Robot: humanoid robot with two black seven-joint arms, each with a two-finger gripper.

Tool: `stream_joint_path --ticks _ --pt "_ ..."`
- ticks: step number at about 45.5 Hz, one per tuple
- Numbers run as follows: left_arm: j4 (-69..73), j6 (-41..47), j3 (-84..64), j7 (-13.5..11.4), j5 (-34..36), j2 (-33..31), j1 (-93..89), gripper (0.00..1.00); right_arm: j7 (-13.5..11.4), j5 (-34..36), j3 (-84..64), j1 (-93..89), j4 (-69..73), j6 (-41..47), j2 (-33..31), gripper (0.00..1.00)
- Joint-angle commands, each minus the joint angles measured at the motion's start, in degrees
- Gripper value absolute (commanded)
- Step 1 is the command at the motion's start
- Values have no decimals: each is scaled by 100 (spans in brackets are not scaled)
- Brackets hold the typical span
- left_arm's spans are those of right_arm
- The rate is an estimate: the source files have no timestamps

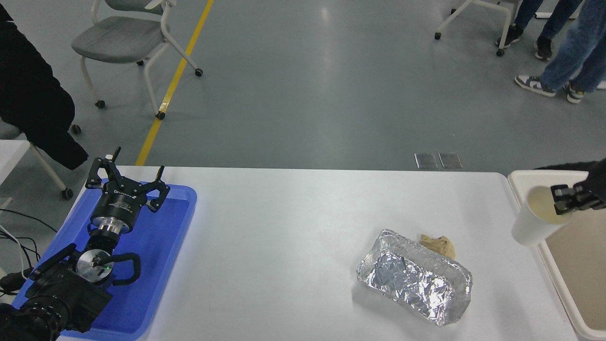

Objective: Pick up paper cup place in dustbin

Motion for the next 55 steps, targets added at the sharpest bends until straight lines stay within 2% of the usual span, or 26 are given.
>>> stream_joint_path --ticks 1,22,35,38,43,50,55 --pt "-2 0 0 -1 -1 0 0 100 -18 267 -972 1748 254 355 248 0" --pt "16 0 0 -1 -1 9 0 100 -27 205 -1025 1933 105 355 265 0" --pt "-2 0 0 -1 -1 9 0 100 70 -541 -928 1002 -1353 355 -507 0" --pt "16 0 0 -1 -1 9 0 100 201 -638 -649 407 -1967 355 -788 0" --pt "16 0 0 -1 -1 9 9 100 500 -647 -182 -816 -2803 355 -807 0" --pt "-2 0 0 -9 -1 9 9 100 992 -604 520 -3055 -4094 -882 -615 0" --pt "-2 0 0 -1 -1 9 9 100 1046 -525 1118 -4148 -4421 -1455 -447 0"
